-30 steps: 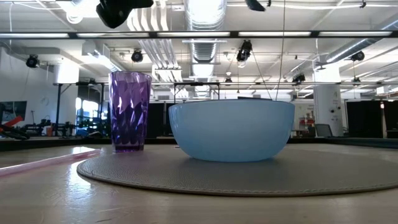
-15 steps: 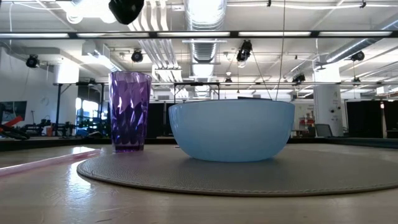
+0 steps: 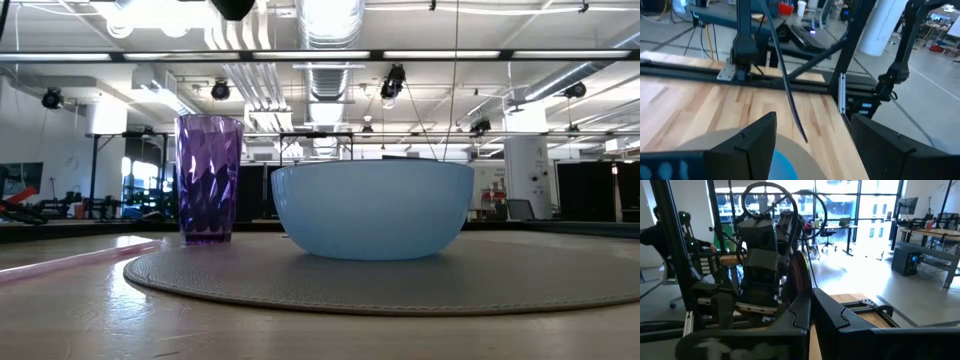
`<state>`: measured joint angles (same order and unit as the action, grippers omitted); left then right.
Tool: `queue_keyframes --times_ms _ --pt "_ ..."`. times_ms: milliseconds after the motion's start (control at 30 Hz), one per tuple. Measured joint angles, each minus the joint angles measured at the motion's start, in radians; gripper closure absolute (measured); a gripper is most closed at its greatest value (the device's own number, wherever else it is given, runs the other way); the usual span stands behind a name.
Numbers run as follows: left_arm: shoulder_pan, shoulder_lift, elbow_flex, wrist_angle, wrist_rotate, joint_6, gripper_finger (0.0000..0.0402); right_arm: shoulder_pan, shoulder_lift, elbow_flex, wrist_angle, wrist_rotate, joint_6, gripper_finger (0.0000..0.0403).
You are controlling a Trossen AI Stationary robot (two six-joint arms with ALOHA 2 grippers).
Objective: Pick & Place Utensil
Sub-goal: Put the purple spoon into the bowl
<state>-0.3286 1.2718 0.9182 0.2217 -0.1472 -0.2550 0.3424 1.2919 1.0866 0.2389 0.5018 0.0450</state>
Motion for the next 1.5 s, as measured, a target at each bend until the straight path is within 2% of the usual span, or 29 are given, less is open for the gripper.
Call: queue_keyframes --times_ms 333,500,700,967,1167,1500 --pt "0.007 0.009 0.006 0.088 -0.040 0.018 0.0154 0.000 0.000 0.000 0.119 -0.001 -0.065 0.0394" --pt "0.009 0.008 0.006 0.097 -0.101 0.018 0.0154 -0.001 0.002 0.000 0.164 -0.001 -0.075 0.0394" --pt "0.013 0.008 0.006 0.101 -0.105 0.019 0.0154 -0.005 0.035 0.000 0.280 0.003 -0.133 0.0394" --pt "0.013 0.008 0.006 0.101 -0.105 0.037 0.0169 -0.023 0.063 0.004 0.295 0.026 -0.130 0.0394" --pt "0.012 0.008 0.005 0.099 -0.105 0.038 0.0222 -0.027 0.064 0.005 0.298 0.027 -0.128 0.0394" --pt "0.013 0.008 0.002 0.089 -0.120 0.033 0.0380 -0.027 0.063 0.005 0.292 0.047 -0.131 0.0394"
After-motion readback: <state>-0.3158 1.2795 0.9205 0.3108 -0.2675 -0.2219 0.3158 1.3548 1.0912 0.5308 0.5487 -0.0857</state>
